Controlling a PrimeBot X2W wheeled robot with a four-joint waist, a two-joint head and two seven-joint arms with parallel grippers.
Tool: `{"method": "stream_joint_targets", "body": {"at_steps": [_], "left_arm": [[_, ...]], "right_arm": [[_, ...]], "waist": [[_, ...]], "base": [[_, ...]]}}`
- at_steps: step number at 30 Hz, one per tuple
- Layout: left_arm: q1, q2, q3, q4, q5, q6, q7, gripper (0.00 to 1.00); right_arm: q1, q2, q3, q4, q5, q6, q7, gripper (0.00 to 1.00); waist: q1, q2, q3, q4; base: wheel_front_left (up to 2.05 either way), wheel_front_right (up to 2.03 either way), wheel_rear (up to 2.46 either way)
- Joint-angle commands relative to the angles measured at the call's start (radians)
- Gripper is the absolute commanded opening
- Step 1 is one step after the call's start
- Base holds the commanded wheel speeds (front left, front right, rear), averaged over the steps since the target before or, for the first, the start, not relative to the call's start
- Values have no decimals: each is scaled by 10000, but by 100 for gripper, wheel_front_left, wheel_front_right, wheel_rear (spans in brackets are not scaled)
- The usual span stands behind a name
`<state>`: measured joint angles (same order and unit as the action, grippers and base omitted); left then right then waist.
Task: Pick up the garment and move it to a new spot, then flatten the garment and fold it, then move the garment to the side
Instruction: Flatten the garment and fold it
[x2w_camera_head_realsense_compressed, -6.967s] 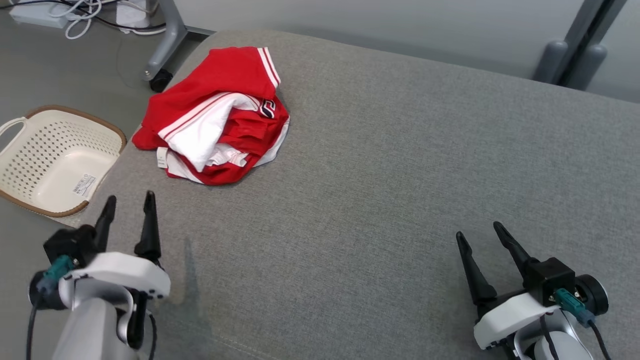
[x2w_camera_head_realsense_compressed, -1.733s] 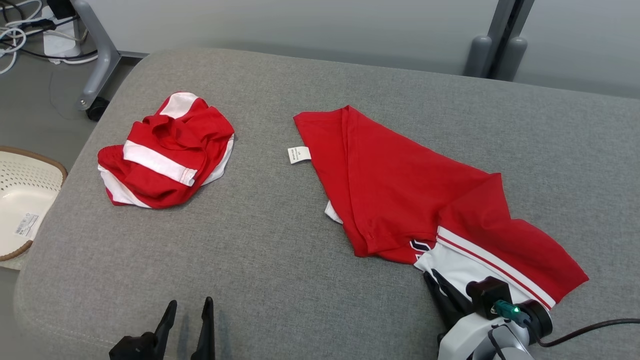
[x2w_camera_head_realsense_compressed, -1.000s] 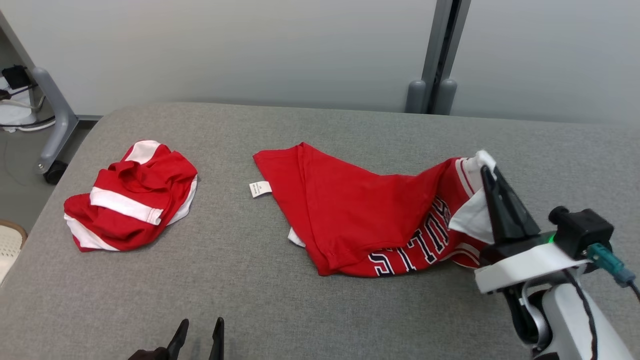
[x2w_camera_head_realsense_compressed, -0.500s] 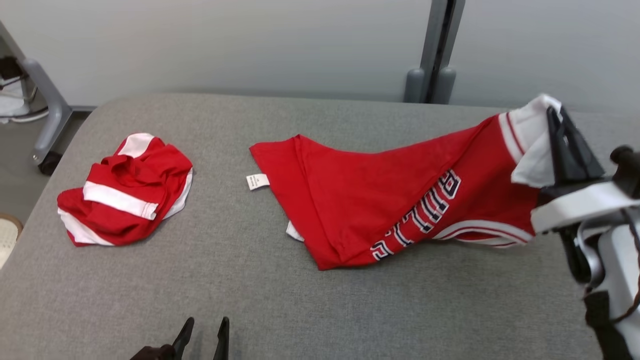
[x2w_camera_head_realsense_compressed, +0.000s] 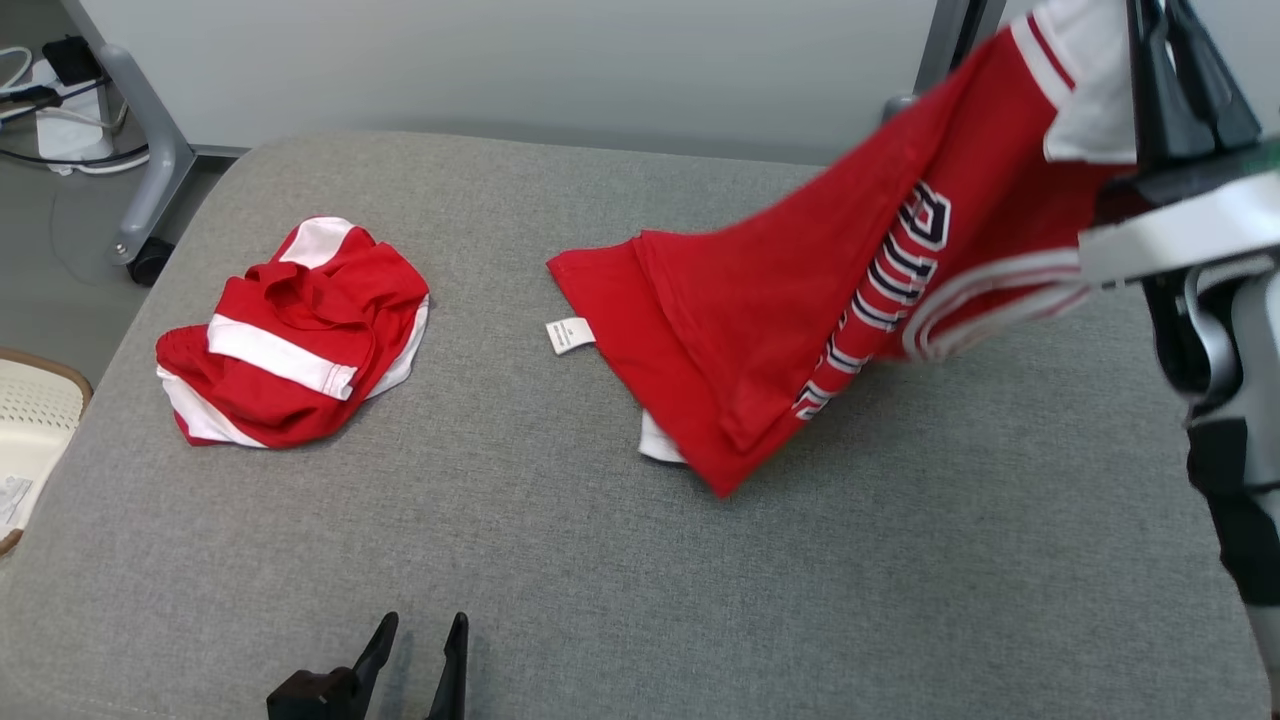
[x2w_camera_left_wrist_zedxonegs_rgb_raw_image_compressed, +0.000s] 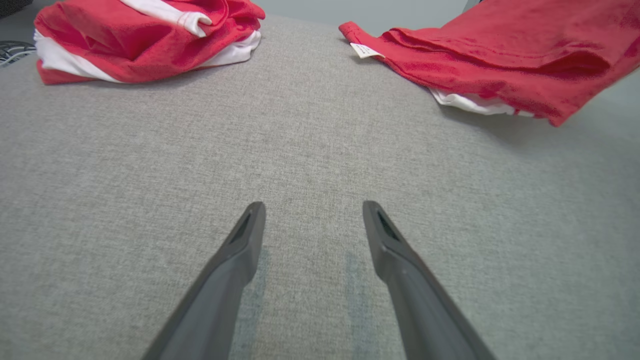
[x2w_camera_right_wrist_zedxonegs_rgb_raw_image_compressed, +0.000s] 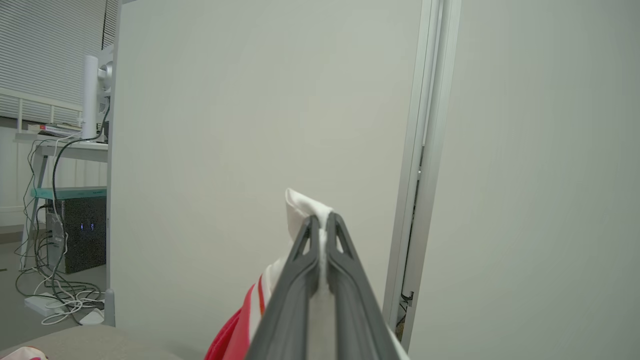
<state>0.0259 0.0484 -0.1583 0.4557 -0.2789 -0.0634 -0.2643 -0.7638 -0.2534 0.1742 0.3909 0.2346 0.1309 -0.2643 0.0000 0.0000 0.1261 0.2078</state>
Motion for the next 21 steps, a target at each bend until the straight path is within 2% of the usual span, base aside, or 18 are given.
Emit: {"method": "stream_joint_targets", "body": {"at_steps": [1, 6, 10, 15, 21], "left_arm": [[-200, 36, 22, 9, 31, 10, -2, 100], [-338, 40, -316, 93, -118, -60, -2, 100], [-432, 37, -863, 126, -334, -50, 0, 100], [-227, 40, -1143, 216, -515, 115, -2, 100], [-6, 34, -932, 307, -459, 198, -2, 100]], "right_arm": [[-330, -60, 64, -92, -44, -3, -2, 0], [-1561, -210, 1077, 398, -333, -3, -2, 0], [-2598, -276, 2083, 1007, -417, -3, -2, 0], [-3747, 18, 2910, 1203, -393, -3, -2, 0], [-4155, -47, 3326, 851, -380, -3, -2, 0]], "waist": [[0, 0, -50, -34], [0, 0, -189, 203], [0, 0, -232, 830], [0, 0, -323, 1433], [0, 0, -403, 1355]], "base": [[0, 0, 0], [0, 0, 0], [0, 0, 0], [0, 0, 0], [0, 0, 0]]}}
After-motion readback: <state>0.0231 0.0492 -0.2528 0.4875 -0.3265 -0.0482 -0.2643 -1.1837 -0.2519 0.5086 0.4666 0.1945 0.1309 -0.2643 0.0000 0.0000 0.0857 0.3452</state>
